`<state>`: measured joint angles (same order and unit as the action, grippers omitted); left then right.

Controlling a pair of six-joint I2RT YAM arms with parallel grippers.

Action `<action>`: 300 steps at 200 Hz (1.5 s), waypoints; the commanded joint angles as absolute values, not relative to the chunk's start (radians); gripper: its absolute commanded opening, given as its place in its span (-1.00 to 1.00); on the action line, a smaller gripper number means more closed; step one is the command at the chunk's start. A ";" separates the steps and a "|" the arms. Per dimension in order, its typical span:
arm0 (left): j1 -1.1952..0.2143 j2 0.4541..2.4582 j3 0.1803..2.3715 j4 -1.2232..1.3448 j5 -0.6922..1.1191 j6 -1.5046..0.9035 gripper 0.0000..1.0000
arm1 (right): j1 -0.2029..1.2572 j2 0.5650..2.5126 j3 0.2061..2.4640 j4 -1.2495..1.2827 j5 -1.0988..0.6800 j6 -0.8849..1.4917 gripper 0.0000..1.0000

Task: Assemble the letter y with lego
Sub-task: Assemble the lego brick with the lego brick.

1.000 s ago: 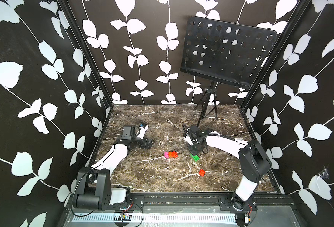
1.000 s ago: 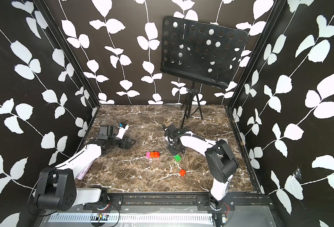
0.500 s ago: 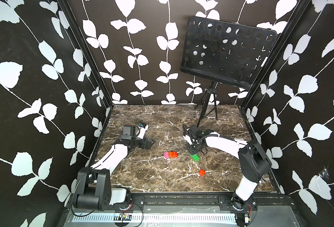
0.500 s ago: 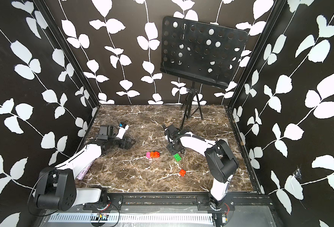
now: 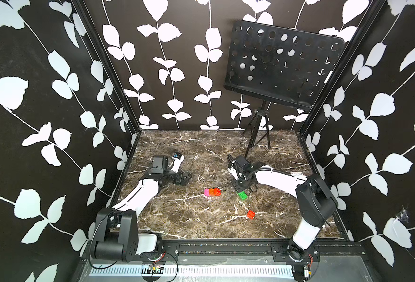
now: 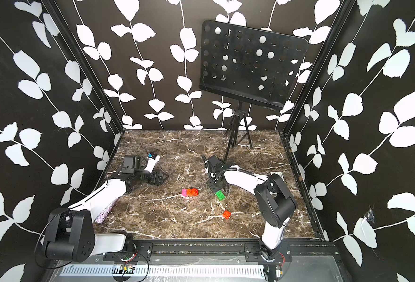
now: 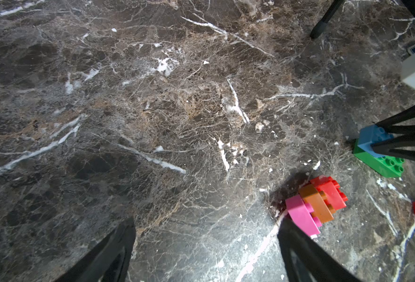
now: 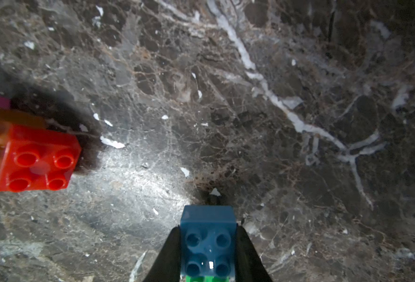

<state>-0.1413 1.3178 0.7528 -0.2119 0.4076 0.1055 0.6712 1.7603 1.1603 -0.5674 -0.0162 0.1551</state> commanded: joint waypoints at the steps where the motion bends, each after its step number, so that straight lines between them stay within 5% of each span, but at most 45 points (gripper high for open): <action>1: -0.136 1.291 0.747 -0.212 0.416 0.114 0.86 | 0.667 1.782 1.109 -0.598 0.038 0.186 -0.86; 156: -0.134 1.287 0.745 -0.214 0.416 0.116 0.86 | 0.686 1.691 1.089 -0.624 0.014 0.202 -0.78; 220: -0.135 1.286 0.744 -0.213 0.417 0.113 0.86 | 0.686 1.631 1.097 -0.624 0.028 0.219 0.02; 300: -0.134 1.290 0.745 -0.212 0.423 0.109 0.86 | 0.699 1.477 0.966 -0.686 0.039 0.399 0.17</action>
